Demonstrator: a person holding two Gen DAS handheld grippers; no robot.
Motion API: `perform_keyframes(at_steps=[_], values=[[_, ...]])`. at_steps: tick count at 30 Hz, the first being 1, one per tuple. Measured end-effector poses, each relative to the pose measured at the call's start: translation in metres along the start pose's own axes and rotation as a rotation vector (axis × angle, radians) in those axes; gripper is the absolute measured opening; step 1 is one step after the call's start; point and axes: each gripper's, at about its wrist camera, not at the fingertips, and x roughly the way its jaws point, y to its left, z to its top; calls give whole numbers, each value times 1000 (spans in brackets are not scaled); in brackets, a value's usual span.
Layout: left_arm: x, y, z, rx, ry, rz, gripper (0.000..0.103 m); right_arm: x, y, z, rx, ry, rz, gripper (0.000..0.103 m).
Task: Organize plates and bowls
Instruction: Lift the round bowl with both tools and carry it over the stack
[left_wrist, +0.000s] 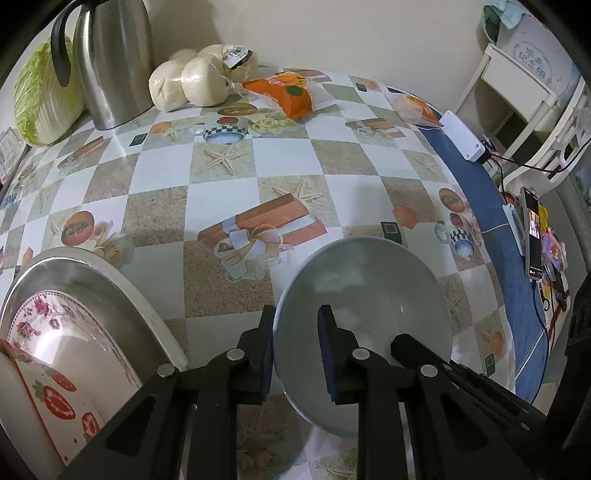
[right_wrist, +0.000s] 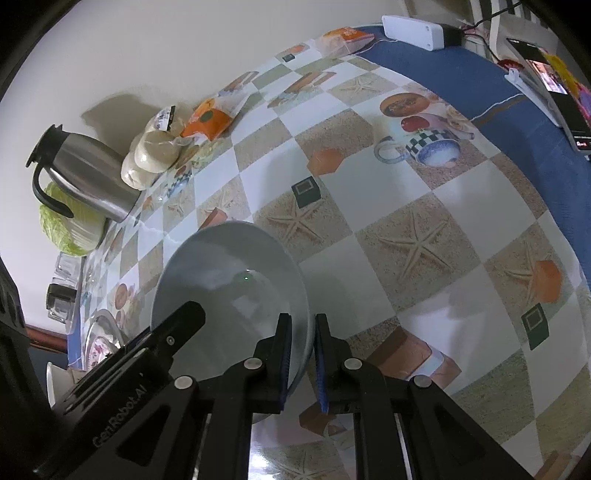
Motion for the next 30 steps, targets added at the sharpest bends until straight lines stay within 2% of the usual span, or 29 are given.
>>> perform_keyframes(at_steps=[10,18,30], values=[[-11,5,2,-35,-12,-24,24,-9,5,-1,1,12,4,14],[-61,3,10,-25,-103,-42,24,-49,27,5,-38,-71,23,15],[-128,19,14,-31,-228,-51,24,-104,67,-1,-70,-175,108,16]])
